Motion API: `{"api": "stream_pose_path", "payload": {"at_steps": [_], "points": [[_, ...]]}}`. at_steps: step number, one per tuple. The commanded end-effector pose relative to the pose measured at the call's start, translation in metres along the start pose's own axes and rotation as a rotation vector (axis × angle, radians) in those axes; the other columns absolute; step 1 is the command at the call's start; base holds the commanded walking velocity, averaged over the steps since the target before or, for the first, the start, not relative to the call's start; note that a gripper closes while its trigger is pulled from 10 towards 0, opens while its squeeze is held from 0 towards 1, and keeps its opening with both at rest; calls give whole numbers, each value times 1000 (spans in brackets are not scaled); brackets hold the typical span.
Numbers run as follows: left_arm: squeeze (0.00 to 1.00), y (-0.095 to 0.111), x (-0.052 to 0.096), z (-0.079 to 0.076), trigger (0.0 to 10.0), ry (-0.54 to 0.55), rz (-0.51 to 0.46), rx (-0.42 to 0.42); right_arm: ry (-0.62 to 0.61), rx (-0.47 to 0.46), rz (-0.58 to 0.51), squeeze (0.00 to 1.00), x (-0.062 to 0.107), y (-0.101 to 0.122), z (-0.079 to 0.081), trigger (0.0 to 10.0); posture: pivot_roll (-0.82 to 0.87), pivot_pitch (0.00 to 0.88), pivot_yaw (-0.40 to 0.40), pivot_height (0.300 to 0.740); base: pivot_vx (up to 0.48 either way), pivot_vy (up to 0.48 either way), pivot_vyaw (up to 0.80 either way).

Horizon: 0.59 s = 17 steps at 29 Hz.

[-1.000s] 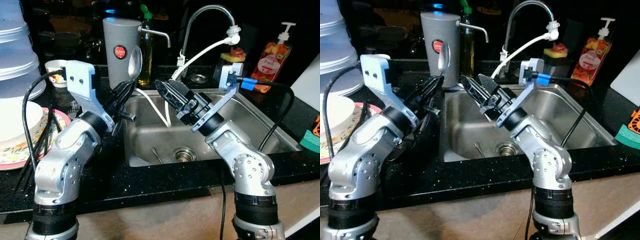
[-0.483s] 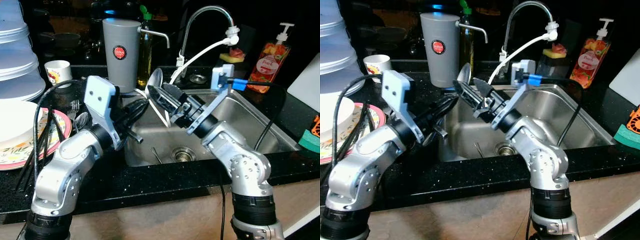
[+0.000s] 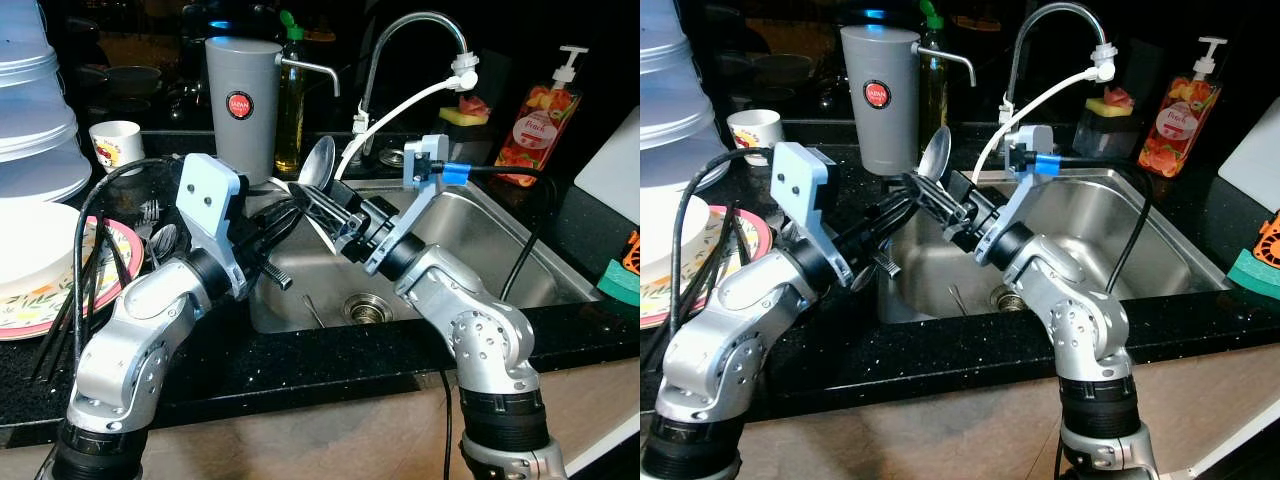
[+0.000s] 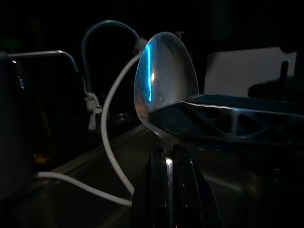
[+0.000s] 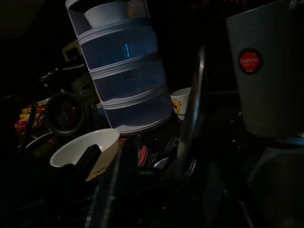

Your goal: Kitchen organization

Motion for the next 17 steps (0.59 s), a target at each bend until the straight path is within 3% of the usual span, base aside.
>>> {"api": "stream_pose_path", "payload": {"at_steps": [1, 17], "points": [[0, -2, 0, -3, 0, -20, 18, -20, 4, -8, -8, 0, -1, 2, 1, 0, -32, 8, -39, 740, 0, 0, 0], [0, -2, 0, -3, 0, -22, 23, -56, -64, -46, -62, 0, -1, 12, -14, 0, -32, 22, -43, 740, 0, 0, 0]]}}
Point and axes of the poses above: a point about 5 cm out from each wrist's last joint towards the gripper, its own x axis pointing back from the gripper into the wrist, its own y axis along the axis of the wrist's last joint, z = x × y, the point moved 6 cm from there along -x, pointing out of the wrist towards the gripper, and after that the axes turned 7 degrees about x, right-handed, at the moved point
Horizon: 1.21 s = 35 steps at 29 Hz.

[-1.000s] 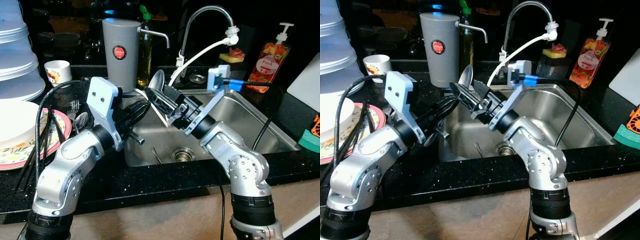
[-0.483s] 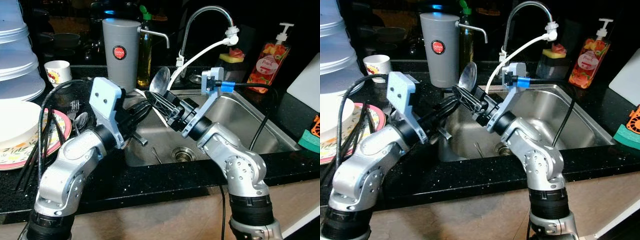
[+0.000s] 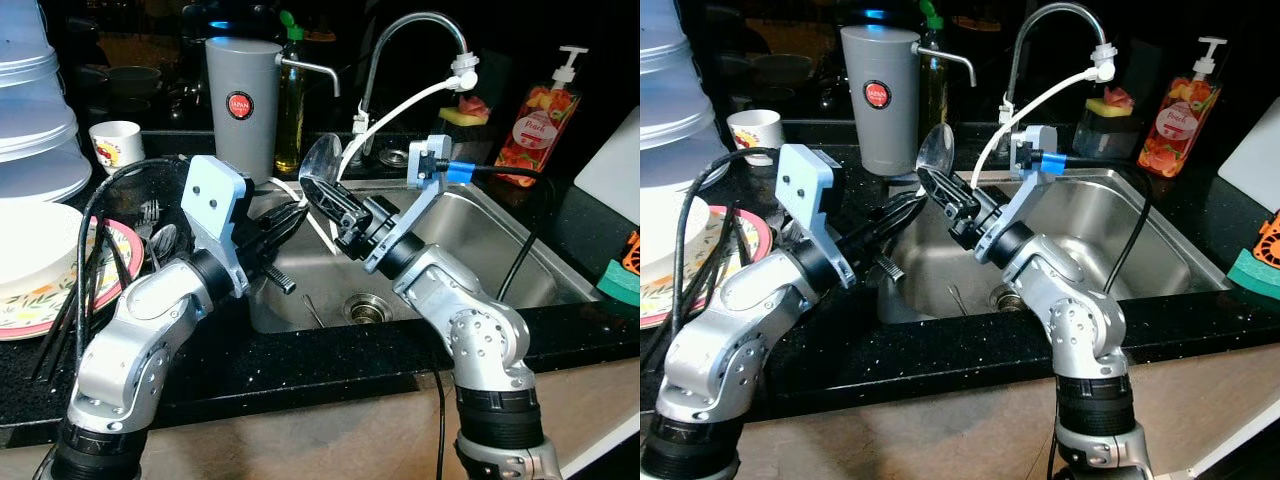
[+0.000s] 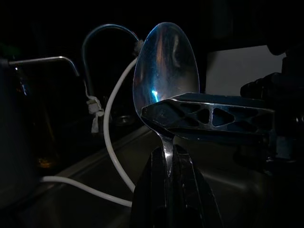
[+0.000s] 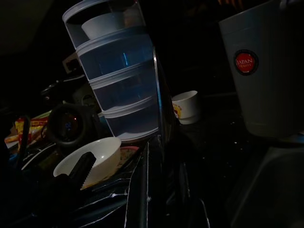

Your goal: Kitchen organization

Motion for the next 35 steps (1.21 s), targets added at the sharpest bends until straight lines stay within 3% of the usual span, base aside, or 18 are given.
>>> {"api": "stream_pose_path", "payload": {"at_steps": [1, 2, 3, 4, 5, 15, 20, 22, 23, 24, 25, 30, 31, 33, 35], "points": [[0, -5, -1, -3, 0, -19, 27, -17, -29, 12, -37, 0, 1, 11, -7, 0, -32, 22, -43, 740, 0, 0, 0], [812, -3, -2, 0, 0, 1, 20, -23, -32, 8, -41, 0, 1, 12, -8, 0, -32, 22, -43, 740, 0, 0, 0], [1000, -2, -3, 3, 314, 24, 13, -25, -34, 5, -45, 0, 0, 13, -8, 0, -32, 24, -43, 740, 0, 0, 0], [1000, -2, -3, 7, 9647, 42, 11, -22, -37, 1, -49, 0, 0, 14, -9, 0, -32, 25, -43, 740, 0, 0, 0], [1000, -1, -4, 9, 10000, 56, 8, -21, -42, -5, -56, 0, 0, 15, -10, 0, -32, 25, -43, 740, 0, 0, 0], [1000, 6, -3, 19, 10000, 97, -13, -20, -63, -5, -78, 0, 0, 23, -19, 0, -29, 27, -47, 740, 0, 0, 0], [1000, 10, -1, 24, 10000, 127, -29, -23, -93, 13, -96, 0, 2, 31, -30, 0, -27, 25, -49, 740, 0, 0, 0], [1000, 15, 0, 34, 10000, 183, -51, -31, -122, 47, -102, 0, 3, 38, -40, 0, -26, 25, -51, 740, 0, 0, 0], [251, 18, 1, 40, 10000, 213, -59, -36, -143, 87, -99, 0, 4, 41, -47, 0, -25, 24, -53, 740, 0, 0, 0], [251, 18, 1, 40, 10000, 213, -59, -36, -143, 87, -99, 0, 4, 41, -47, 0, -25, 24, -53, 740, 0, 0, 0], [0, 19, 3, 45, 10000, 238, -63, -43, -163, 131, -90, 0, 6, 43, -53, 0, -25, 24, -53, 740, 0, 0, 0], [0, 17, 8, 58, 10000, 294, -48, -14, -228, 292, -32, 0, 8, 48, -77, 0, -25, 24, -52, 740, 0, 0, 0], [0, 17, 8, 58, 10000, 294, -48, -14, -228, 292, -32, 0, 8, 48, -77, 0, -25, 24, -52, 740, 0, 0, 0], [0, 8, 8, 50, 10000, 245, 1, 7, -239, 420, 15, 0, 4, 44, -86, 0, -27, 25, -49, 740, 0, 0, 0], [0, 2, 7, 46, 10000, 225, 36, -2, -242, 454, 35, 0, 2, 39, -91, 0, -26, 24, -50, 740, 0, 0, 0]]}}
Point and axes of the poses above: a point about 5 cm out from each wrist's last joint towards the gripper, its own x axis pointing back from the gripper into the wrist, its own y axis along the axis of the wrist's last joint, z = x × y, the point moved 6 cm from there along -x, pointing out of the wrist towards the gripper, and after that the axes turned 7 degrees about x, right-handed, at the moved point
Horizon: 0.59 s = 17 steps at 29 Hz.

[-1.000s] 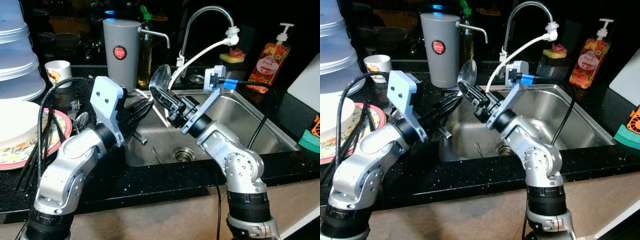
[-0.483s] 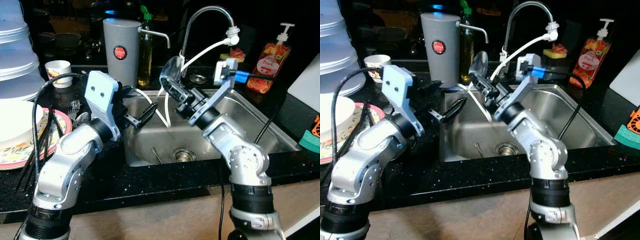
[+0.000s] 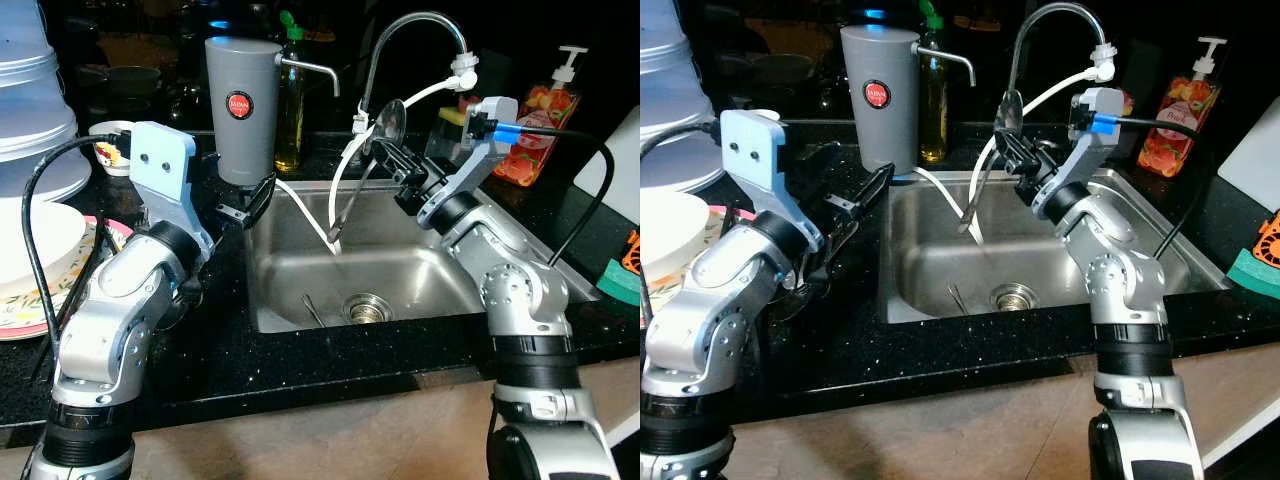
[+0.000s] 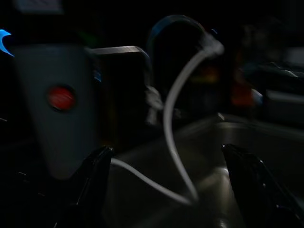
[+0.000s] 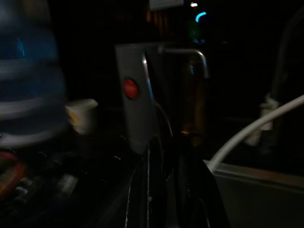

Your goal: Kitchen organization

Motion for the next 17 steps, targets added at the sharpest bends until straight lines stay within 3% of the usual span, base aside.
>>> {"api": "stream_pose_path", "payload": {"at_steps": [1, 6, 9, 17], "points": [[0, -11, 1, -10, 10000, -47, 62, -16, 6, 59, 11, 0, -4, -6, 0, 0, -22, 26, -54, 740, 0, 0, 0], [0, -30, 4, -25, 10000, -114, 152, -12, 1, 100, 60, 0, -11, -31, -3, 0, -20, 26, -58, 740, 0, 0, 0], [0, -41, 8, -36, 10000, -164, 222, -9, 33, 140, 116, 0, -15, -51, 4, 0, -20, 27, -60, 740, 0, 0, 0], [0, -47, 10, -33, 10000, -145, 271, 10, 81, 164, 251, 0, -17, -99, 20, 0, -1, 25, -68, 740, 0, 0, 0]]}}
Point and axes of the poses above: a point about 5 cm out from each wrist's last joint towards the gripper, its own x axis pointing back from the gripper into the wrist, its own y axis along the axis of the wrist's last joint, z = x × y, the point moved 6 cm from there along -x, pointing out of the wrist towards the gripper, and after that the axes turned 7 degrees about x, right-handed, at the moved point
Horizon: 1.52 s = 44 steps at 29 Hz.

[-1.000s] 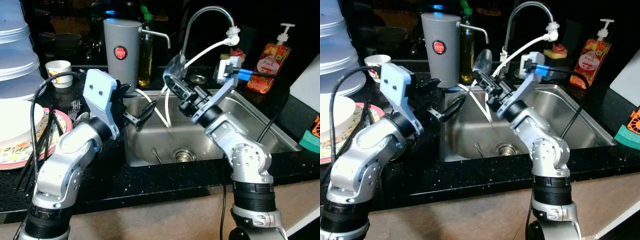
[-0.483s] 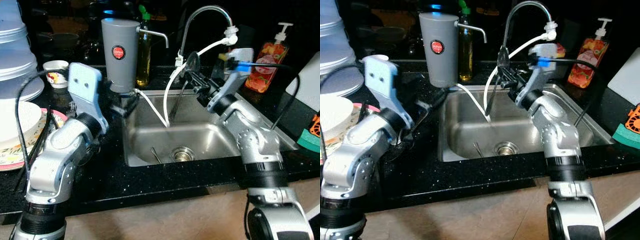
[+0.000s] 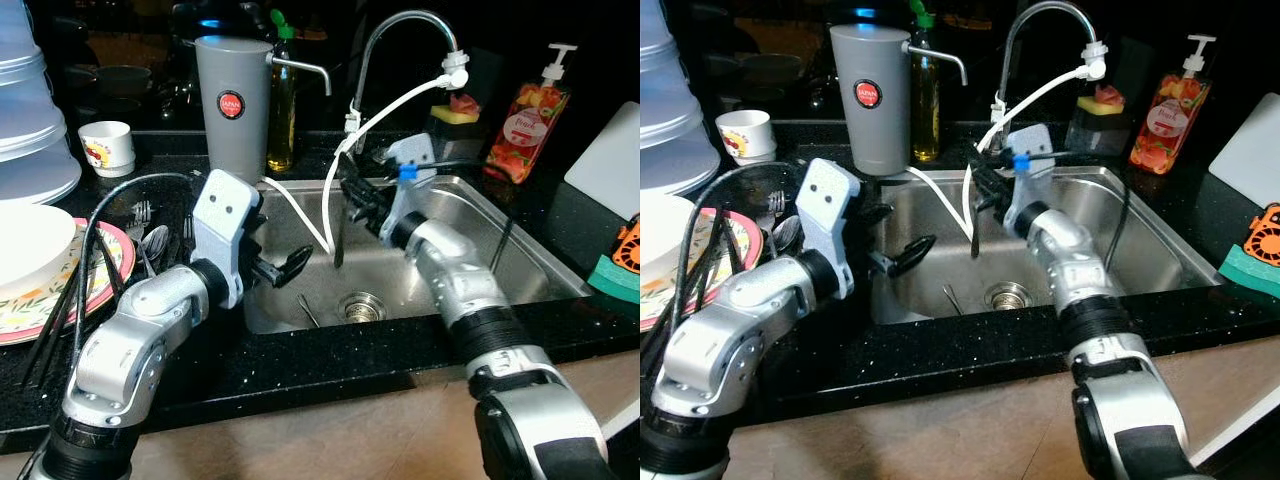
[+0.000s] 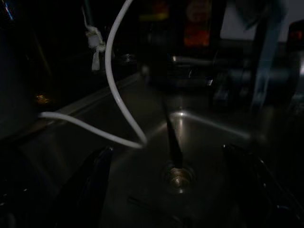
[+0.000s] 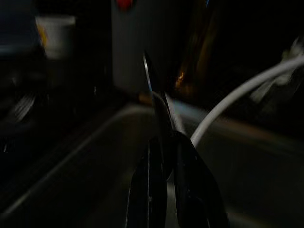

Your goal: Kitchen organization

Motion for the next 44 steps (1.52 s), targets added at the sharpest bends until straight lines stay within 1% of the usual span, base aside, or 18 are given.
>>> {"api": "stream_pose_path", "payload": {"at_steps": [1, 5, 6, 7, 8, 9, 10, 11, 12, 13, 16, 23, 27, 36, 44], "points": [[0, 1, 5, 3, 10000, 10, 13, -7, 24, 13, 36, 0, -2, -9, 6, 0, 4, 26, -71, 740, 0, 0, 0], [0, -2, 8, 6, 10000, 23, 36, -4, 78, 40, 91, 0, -3, -20, 17, 0, 6, 29, -72, 740, 0, 0, 0], [0, -3, 9, 7, 10000, 26, 48, -10, 88, 60, 106, 0, -4, -23, 19, 1804, 5, 34, -73, 740, 0, 0, 0], [0, -5, 9, 7, 10000, 28, 60, -11, 98, 66, 125, 0, -4, -27, 20, 2353, 7, 35, -74, 740, 0, 0, 0], [0, -6, 10, 7, 10000, 29, 67, -12, 104, 70, 137, 0, -4, -29, 21, 2353, 7, 35, -74, 740, 0, 0, 0], [0, -8, 10, 7, 10000, 28, 80, -10, 108, 85, 140, 0, -4, -29, 22, 4039, 8, 35, -75, 740, 0, 0, 0], [0, -8, 10, 7, 10000, 28, 80, -10, 108, 85, 140, 0, -4, -29, 22, 4039, 8, 35, -75, 740, 0, 0, 0], [0, -11, 11, 7, 10000, 28, 100, -4, 115, 85, 147, 0, -5, -31, 23, 6824, 8, 34, -74, 740, 0, 0, 0], [0, -14, 12, 7, 10000, 28, 114, 0, 120, 85, 151, 0, -5, -32, 24, 6824, 8, 34, -74, 740, 0, 0, 0], [0, -16, 12, 7, 10000, 29, 127, 2, 121, 94, 154, 0, -5, -32, 25, 10000, 9, 35, -73, 740, 0, 0, 0], [0, -21, 13, 7, 10000, 35, 156, 15, 122, 103, 164, 0, -5, -36, 26, 10000, 10, 35, -75, 740, 0, 0, 0], [0, -24, 13, 8, 10000, 49, 174, 27, 122, 101, 185, 0, -3, -41, 25, 10000, 6, 40, -73, 740, 0, 0, 0], [0, -24, 12, 7, 10000, 44, 175, 30, 125, 105, 227, 0, -1, -49, 25, 10000, 5, 40, -74, 740, 0, 0, 0], [0, -22, 10, 3, 10000, 36, 165, 48, 131, 110, 244, 0, 0, -54, 27, 10000, 4, 49, -73, 740, 0, 0, 0], [0, -25, 9, 2, 10000, 31, 179, 38, 134, 113, 276, 0, 4, -64, 29, 10000, 6, 50, -70, 740, 0, 0, 0]]}}
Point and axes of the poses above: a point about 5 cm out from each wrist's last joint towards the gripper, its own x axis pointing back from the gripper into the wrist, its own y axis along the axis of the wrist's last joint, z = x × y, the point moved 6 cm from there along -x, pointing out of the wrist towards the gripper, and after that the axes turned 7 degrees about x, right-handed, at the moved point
